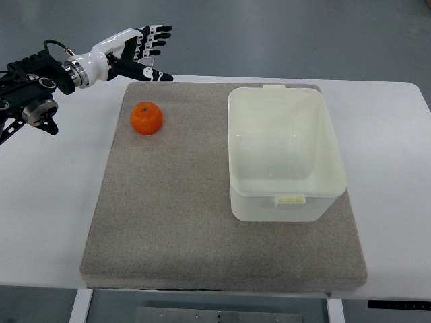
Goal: Put orange in box with left hand
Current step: 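Lower the left hand and position its fingers around the orange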
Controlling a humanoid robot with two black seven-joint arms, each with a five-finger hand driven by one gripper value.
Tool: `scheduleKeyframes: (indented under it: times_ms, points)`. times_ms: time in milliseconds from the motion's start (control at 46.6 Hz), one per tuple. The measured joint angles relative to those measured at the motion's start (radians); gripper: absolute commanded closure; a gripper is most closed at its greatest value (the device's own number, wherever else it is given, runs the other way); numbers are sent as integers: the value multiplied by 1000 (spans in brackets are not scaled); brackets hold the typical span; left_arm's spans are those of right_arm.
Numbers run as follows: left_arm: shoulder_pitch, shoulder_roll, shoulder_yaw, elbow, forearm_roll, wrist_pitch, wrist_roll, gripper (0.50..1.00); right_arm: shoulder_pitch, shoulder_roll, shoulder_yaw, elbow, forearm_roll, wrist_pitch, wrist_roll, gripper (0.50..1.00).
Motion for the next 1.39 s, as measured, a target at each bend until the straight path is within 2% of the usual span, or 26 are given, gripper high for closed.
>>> scheduleKeyframes:
  times_ms: [257, 364, 450, 708, 793, 1115, 1394]
  points:
    - [-21, 36, -5, -1, 347, -99, -21, 512, 0, 0, 0, 0, 0, 0, 0, 574]
    - [-41, 43, -1, -5, 476, -125, -96, 523, 0, 0, 0, 0, 0, 0, 0, 574]
    - [-52, 44, -4, -4, 588, -128, -141, 525, 0, 0, 0, 0, 0, 0, 0, 574]
    - [-74, 33, -6, 31, 726, -121, -183, 527, 0, 0, 0, 0, 0, 0, 0, 574]
    - [-75, 26, -1, 49, 786, -93, -190, 527, 0, 0, 0, 0, 0, 0, 0, 574]
    - [-61, 15, 73, 112, 1001, 110, -191, 527, 0, 0, 0, 0, 0, 0, 0, 574]
    - [-49, -9, 75, 111, 985, 130, -190, 523, 0, 0, 0, 0, 0, 0, 0, 574]
